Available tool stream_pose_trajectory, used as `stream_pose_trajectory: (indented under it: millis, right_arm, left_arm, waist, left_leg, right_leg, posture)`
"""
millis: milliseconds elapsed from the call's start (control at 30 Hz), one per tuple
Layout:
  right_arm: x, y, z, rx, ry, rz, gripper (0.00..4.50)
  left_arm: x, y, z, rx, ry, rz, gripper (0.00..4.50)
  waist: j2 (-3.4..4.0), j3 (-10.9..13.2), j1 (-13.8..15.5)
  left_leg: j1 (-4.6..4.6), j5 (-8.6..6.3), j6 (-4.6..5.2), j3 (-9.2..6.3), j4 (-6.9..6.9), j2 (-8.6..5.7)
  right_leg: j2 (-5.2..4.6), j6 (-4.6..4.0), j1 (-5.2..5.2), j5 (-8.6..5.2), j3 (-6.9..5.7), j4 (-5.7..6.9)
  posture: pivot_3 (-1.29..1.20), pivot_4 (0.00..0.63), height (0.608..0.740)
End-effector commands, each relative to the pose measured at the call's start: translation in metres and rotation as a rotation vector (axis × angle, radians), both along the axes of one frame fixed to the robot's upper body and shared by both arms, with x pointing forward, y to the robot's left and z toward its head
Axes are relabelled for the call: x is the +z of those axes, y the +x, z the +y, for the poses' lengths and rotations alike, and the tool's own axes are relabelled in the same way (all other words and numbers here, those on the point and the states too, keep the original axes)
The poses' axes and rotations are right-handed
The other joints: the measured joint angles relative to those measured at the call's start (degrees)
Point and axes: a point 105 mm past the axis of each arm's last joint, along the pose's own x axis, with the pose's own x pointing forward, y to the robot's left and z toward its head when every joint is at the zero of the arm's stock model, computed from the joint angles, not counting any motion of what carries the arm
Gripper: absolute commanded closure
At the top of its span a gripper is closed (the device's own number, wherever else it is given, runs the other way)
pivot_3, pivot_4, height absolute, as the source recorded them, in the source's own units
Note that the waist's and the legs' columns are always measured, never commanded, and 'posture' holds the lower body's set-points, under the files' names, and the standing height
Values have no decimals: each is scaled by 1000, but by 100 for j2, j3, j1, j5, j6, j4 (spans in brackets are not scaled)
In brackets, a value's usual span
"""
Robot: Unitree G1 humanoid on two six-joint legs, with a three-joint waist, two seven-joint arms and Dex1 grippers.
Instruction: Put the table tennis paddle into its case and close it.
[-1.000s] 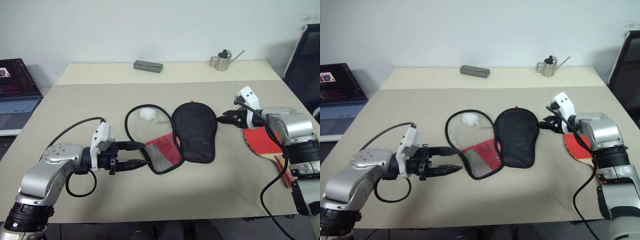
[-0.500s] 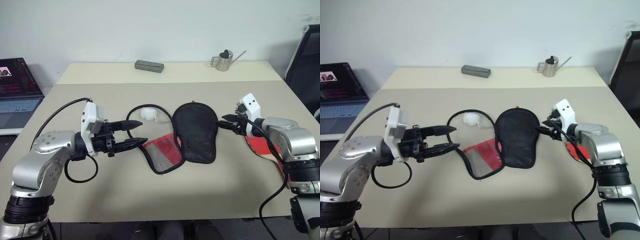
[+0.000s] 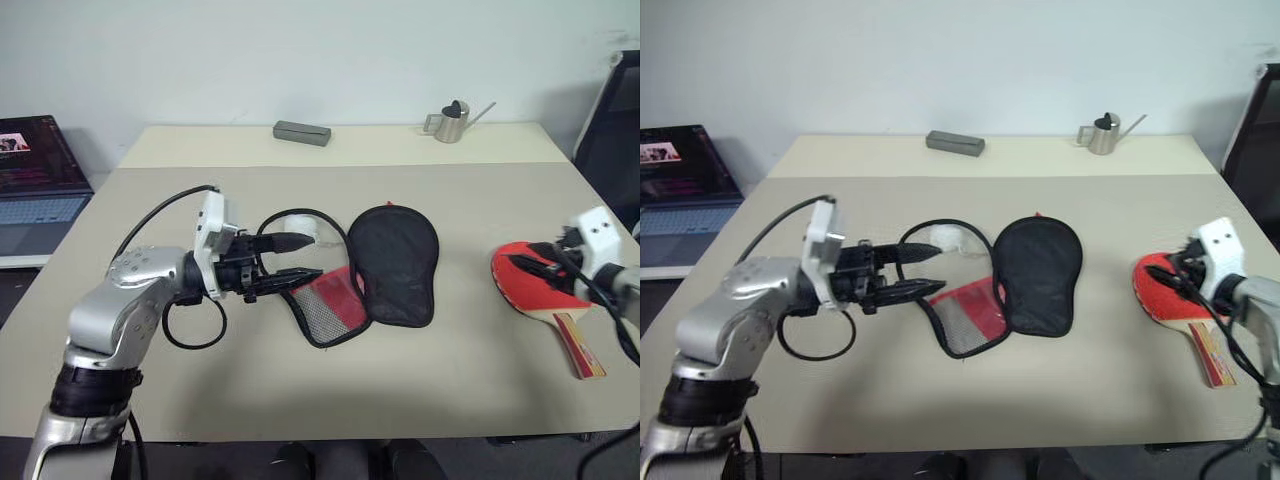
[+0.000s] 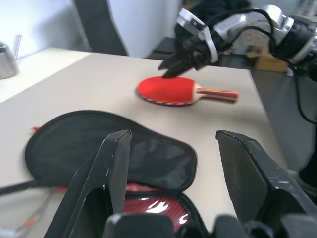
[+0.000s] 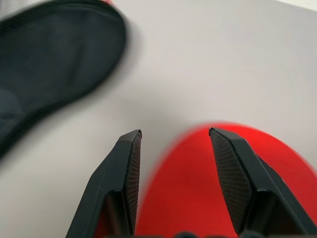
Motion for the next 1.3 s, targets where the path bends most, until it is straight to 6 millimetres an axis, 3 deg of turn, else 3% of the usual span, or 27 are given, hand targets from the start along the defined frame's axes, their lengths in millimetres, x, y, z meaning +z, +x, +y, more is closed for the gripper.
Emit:
stream_pose_trajectory:
  millis: [33,267,367,500,800,1300]
  right_arm:
    - [18,-12,-19,-41,-6,-39,2178]
    - [-10,-37,-37,-83,-8,85,2178]
    - [-23,-47,-42,-120,-8,144,1620]
    - [-27,-54,-47,-192,-15,166,362]
    - [-49,-59,-41,-251,3,206,362]
    - [-73,-66,-29,-182,1,315,362]
  left_arm:
    - [0,-5,-13,-118,23,-11,1509]
    - [-2,-5,-23,-210,43,-3,1509]
    - [-4,-7,-24,-241,66,4,1509]
    - [-5,-8,-28,-280,87,2,1509]
    - [-8,-6,-33,-277,94,-9,1509]
    - [-9,-7,-31,-241,84,-8,1509]
  waist:
    - [0,0,-4]
    - [0,0,-29]
    - [0,0,-22]
    - [0,0,-20]
    - [-1,0,-11]
    - [-3,-1,-11]
  left_leg:
    - [2,0,0,1,0,0]
    - [20,0,1,6,-1,1]
    - [39,-1,2,6,-1,3]
    - [49,-1,2,7,-1,3]
    - [52,-1,2,6,-2,4]
    - [56,-1,2,6,-2,5]
  right_leg:
    - [0,0,2,0,1,-1]
    - [9,0,15,0,6,1]
    - [7,0,35,0,9,-3]
    - [7,1,44,0,11,-1]
    - [6,1,48,0,12,-3]
    - [7,2,51,0,12,-2]
  posture:
    - [0,150,740]
    - [0,150,740]
    - [0,150,740]
    - [0,150,740]
    - [0,150,740]
    - [0,150,740]
